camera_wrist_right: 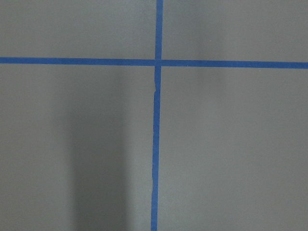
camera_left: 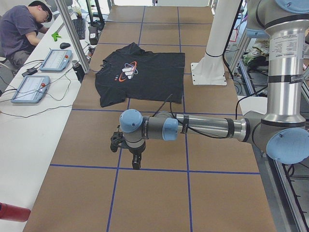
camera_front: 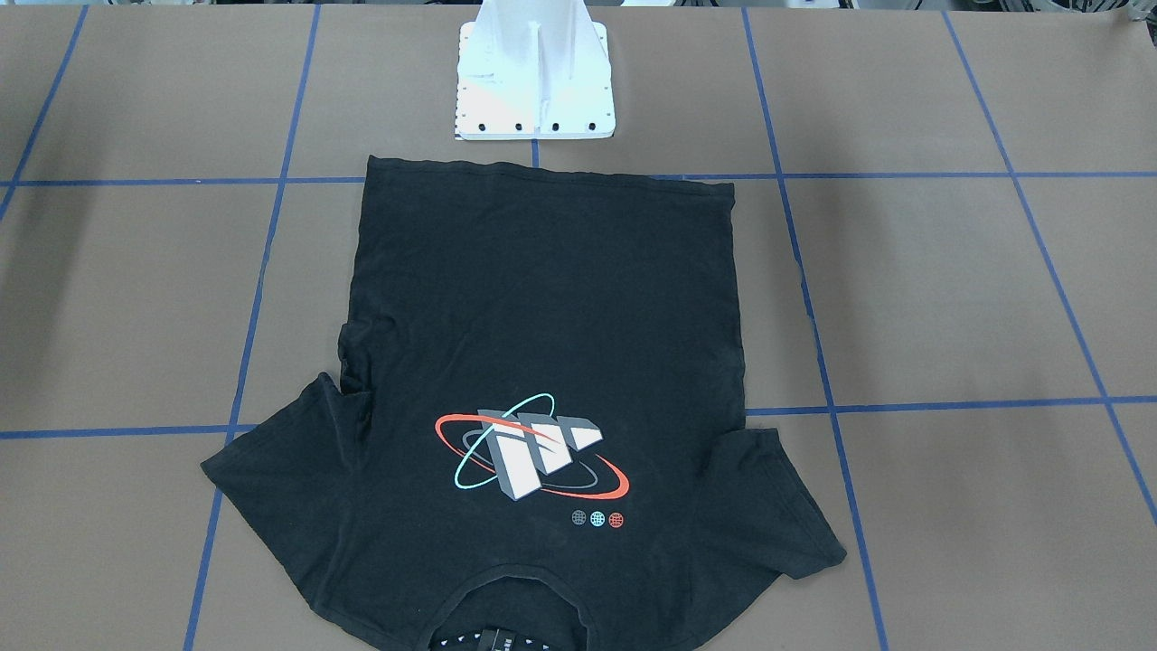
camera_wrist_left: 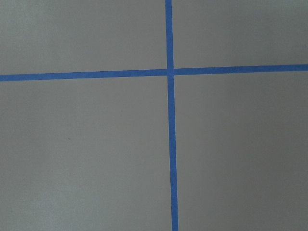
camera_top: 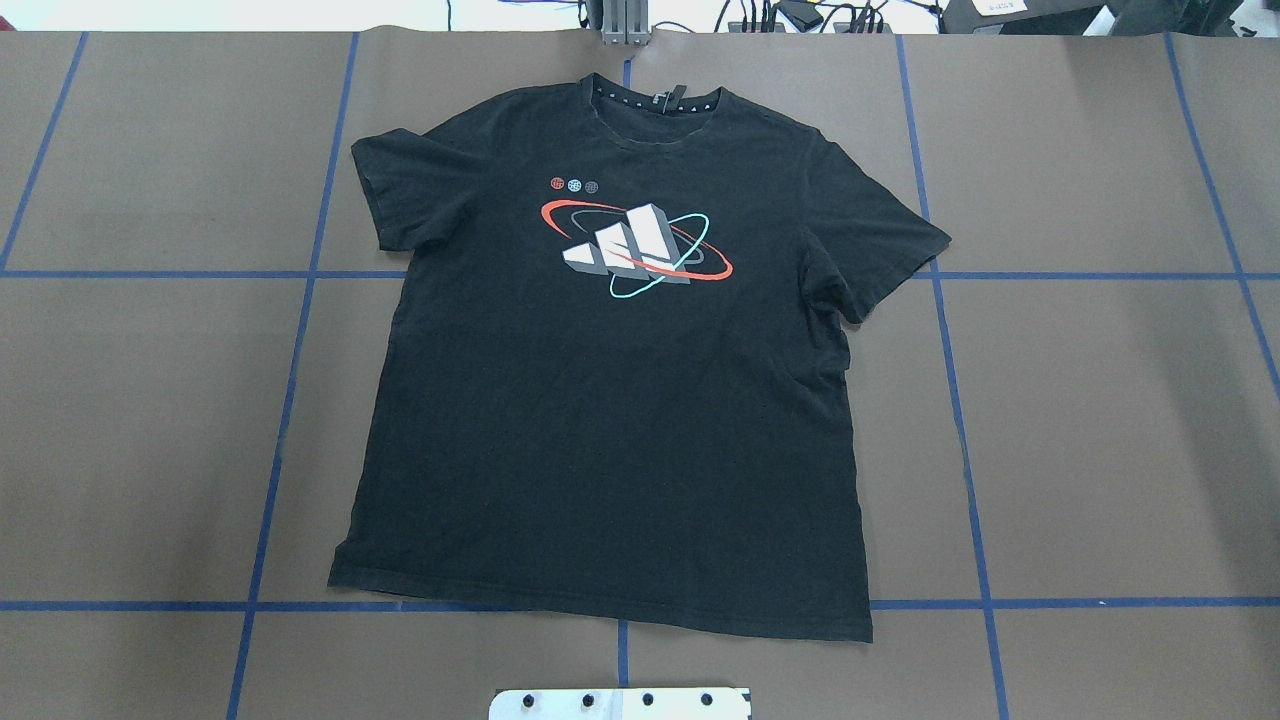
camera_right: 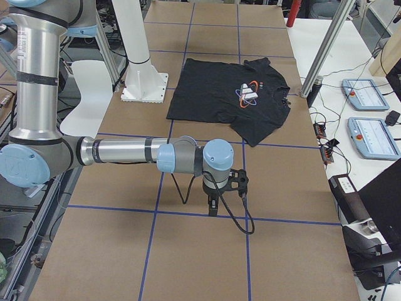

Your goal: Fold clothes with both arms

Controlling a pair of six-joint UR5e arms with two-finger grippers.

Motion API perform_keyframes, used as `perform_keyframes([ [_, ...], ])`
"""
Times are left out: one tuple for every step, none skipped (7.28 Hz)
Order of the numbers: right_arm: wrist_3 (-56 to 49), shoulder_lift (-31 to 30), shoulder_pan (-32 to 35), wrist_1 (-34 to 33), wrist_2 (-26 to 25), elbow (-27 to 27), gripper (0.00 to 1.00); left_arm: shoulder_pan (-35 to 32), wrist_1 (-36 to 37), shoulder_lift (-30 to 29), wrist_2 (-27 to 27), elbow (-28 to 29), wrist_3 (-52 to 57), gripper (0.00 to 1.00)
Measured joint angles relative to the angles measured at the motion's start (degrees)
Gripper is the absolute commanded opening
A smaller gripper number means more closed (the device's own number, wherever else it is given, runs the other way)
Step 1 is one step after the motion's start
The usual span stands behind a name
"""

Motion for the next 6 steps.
perform_keyframes([
  [0.0, 0.0, 0.0, 0.0, 0.0, 0.0, 1.00, 0.0, 0.0, 0.0, 0.0, 0.0, 0.0, 1.00],
  [0.0, 0.0, 0.0, 0.0, 0.0, 0.0, 1.00, 0.0, 0.0, 0.0, 0.0, 0.0, 0.0, 1.00],
  [0.0, 0.0, 0.0, 0.0, 0.0, 0.0, 1.00, 0.0, 0.0, 0.0, -0.1, 0.0, 0.0, 1.00],
  [0.0, 0.0, 0.0, 0.0, 0.1, 0.0, 1.00, 0.0, 0.0, -0.2, -0.1, 0.0, -0.1, 1.00],
  [0.0, 0.2, 0.0, 0.0, 0.3, 0.3, 1.00, 0.0, -0.1, -0.6, -0.2, -0.3, -0.3, 1.00],
  [0.1, 0.5, 0.0, 0.0, 1.0, 0.7, 1.00, 0.0, -0.2, -1.6, -0.3, -0.6, -0.5, 1.00],
])
